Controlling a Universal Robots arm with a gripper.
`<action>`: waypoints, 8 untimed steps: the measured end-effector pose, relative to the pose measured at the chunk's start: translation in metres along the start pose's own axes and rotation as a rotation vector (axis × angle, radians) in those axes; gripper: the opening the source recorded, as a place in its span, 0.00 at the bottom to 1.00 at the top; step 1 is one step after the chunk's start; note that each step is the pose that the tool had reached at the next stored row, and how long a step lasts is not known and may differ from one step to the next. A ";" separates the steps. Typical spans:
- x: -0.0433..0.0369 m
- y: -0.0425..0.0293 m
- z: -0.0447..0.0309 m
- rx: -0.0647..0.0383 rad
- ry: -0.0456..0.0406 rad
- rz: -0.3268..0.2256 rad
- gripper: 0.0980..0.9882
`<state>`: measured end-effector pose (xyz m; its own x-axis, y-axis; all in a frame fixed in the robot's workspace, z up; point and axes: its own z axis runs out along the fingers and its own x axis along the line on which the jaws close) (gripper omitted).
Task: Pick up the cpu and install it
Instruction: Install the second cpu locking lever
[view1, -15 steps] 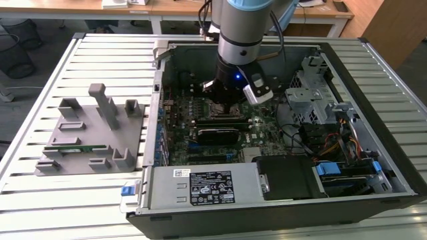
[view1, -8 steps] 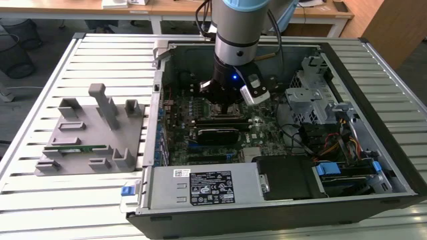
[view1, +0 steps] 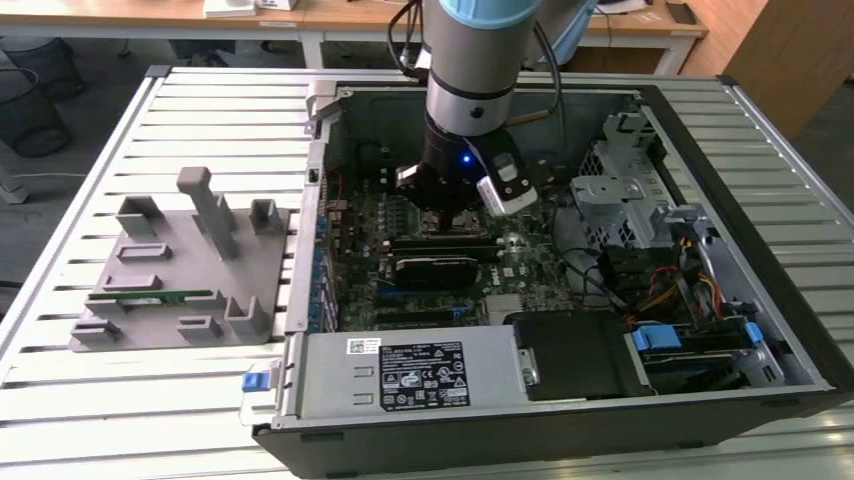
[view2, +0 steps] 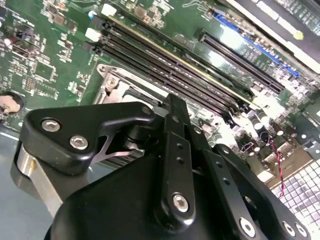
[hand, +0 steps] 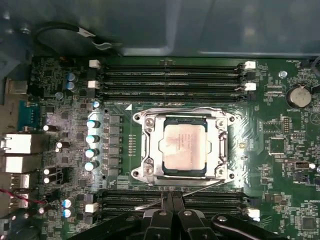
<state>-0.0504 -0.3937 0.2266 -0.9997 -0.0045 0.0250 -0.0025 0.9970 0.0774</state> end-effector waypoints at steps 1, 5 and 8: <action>0.0018 -0.0001 0.0001 -0.001 0.0000 0.000 0.01; 0.0065 -0.0003 0.0028 -0.005 0.0001 0.000 0.01; 0.0066 -0.0007 0.0078 -0.005 0.0017 0.000 0.01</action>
<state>-0.0571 -0.3939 0.2190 -0.9996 -0.0047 0.0266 -0.0025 0.9966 0.0820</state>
